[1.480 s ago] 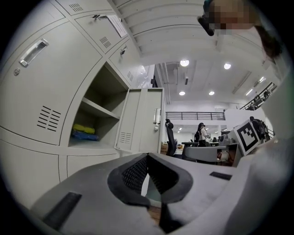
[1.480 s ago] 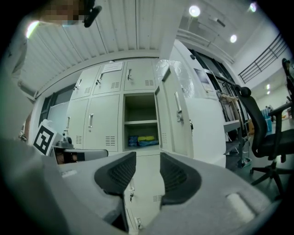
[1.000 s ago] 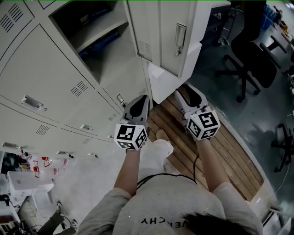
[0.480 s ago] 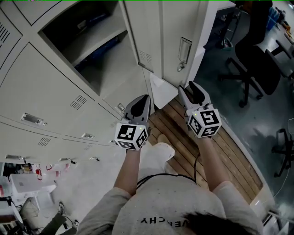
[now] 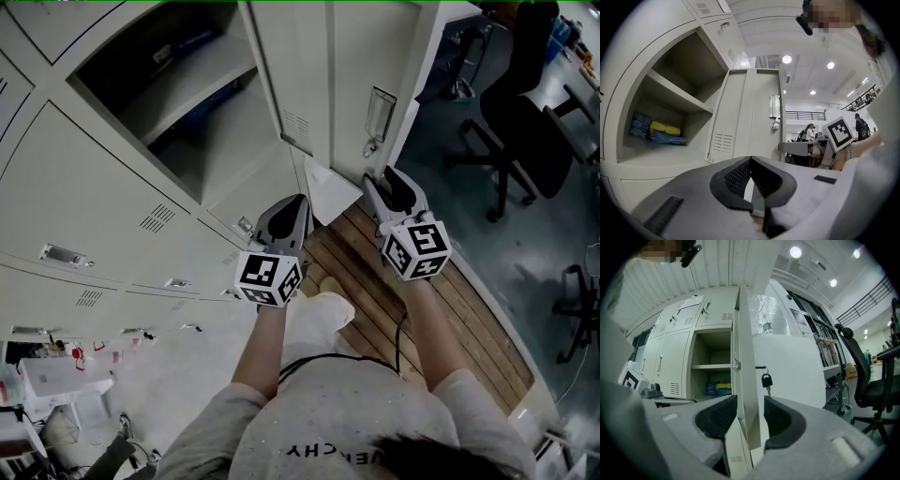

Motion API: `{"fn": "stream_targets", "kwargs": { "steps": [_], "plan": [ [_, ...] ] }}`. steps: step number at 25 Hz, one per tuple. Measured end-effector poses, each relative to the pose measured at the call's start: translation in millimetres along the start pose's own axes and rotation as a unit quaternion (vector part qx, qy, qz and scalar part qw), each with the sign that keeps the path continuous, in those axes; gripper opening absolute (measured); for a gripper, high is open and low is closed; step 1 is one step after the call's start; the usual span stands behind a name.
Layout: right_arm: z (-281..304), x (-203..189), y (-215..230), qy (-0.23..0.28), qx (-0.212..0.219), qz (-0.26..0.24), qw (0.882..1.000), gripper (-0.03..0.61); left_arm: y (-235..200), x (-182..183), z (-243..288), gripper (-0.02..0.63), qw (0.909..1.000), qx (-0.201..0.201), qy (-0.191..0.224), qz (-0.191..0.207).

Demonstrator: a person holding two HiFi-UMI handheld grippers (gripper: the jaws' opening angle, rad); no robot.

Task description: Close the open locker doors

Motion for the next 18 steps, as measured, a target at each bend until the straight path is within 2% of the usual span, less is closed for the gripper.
{"fn": "stream_targets", "kwargs": {
  "steps": [10,18],
  "plan": [
    [-4.9,-5.6,-8.3,0.000,-0.003,-0.002,1.000,0.121,1.4,-4.5,-13.7,-0.002,1.0000,0.004,-0.003,0.001],
    [-10.7,-10.7,-24.1,0.002,0.005,-0.006,1.000,0.121,2.0,-14.0,-35.8,-0.002,0.9999,0.013,0.000,-0.002]
  ]
}}
Point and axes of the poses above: the fingertips, and each gripper's own axes: z forward along the fingers, y to its right, x out of its top, the point moved 3 cm from there along -z, backward along the fingers, and after that the axes turned 2 degrees about -z, right-handed, at the moved point
